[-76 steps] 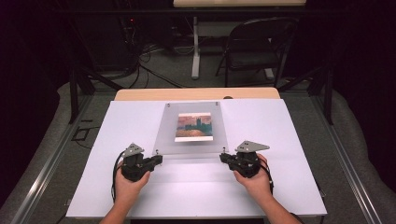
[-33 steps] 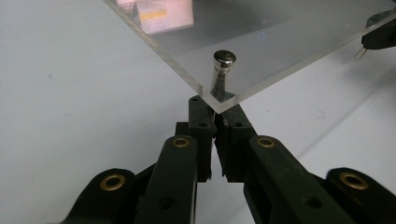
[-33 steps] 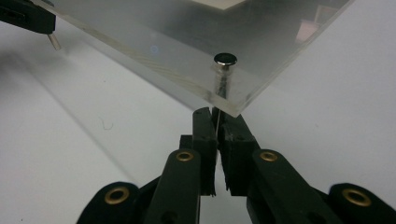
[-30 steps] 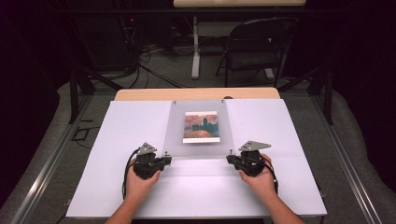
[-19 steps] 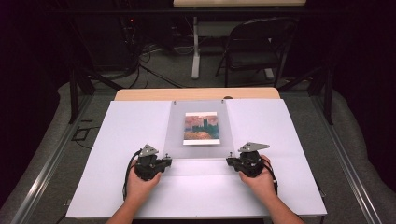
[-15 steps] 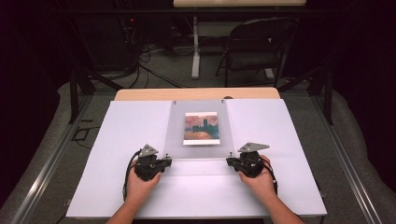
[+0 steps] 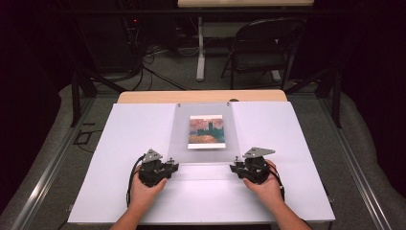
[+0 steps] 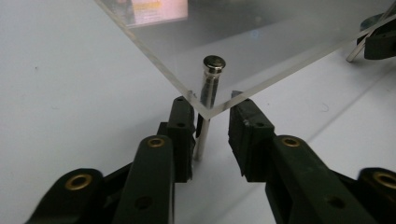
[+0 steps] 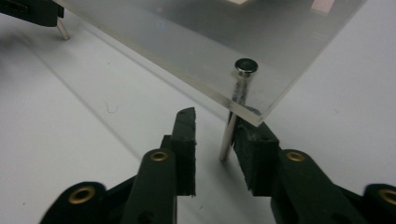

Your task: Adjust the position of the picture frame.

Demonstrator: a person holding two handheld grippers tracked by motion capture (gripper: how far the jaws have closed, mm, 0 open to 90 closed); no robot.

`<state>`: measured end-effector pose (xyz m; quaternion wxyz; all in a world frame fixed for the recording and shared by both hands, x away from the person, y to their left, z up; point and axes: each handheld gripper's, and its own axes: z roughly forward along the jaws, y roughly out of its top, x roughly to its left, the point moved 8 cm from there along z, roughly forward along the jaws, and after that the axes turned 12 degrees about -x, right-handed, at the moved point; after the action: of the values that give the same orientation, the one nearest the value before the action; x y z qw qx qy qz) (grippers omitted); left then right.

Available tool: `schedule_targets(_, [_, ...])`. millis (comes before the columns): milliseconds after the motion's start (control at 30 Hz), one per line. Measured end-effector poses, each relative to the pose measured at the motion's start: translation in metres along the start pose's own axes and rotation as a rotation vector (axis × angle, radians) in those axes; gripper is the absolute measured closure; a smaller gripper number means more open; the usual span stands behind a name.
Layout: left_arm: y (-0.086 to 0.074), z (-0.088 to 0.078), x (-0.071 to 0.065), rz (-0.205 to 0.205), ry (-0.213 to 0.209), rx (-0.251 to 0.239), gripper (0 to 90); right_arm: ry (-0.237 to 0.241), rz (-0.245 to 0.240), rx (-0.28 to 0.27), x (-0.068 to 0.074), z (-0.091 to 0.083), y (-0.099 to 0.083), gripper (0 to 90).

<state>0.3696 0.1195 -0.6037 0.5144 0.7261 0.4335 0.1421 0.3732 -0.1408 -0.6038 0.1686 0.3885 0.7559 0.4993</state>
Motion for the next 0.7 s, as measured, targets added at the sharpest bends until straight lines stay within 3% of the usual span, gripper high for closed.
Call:
schedule_targets(233, [-0.001, -0.004, 0.000, 0.039, 0.036, -0.043, 49.3, 0.008, 0.016, -0.018, 0.010, -0.003, 0.002, 47.1])
schedule_targets(300, [0.000, -0.008, 0.001, 0.042, 0.047, -0.052, 43.6, 0.005, 0.005, -0.016, 0.011, -0.006, 0.001, 45.5])
schedule_targets(600, [0.001, -0.027, 0.002, -0.002, 0.036, -0.059, 40.6, -0.026, -0.018, -0.028, 0.012, -0.024, 0.001, 41.0])
schedule_targets(700, [0.001, -0.032, 0.000, 0.009, 0.033, -0.049, 42.7, -0.031, -0.020, -0.022, 0.012, -0.032, -0.002, 39.4])
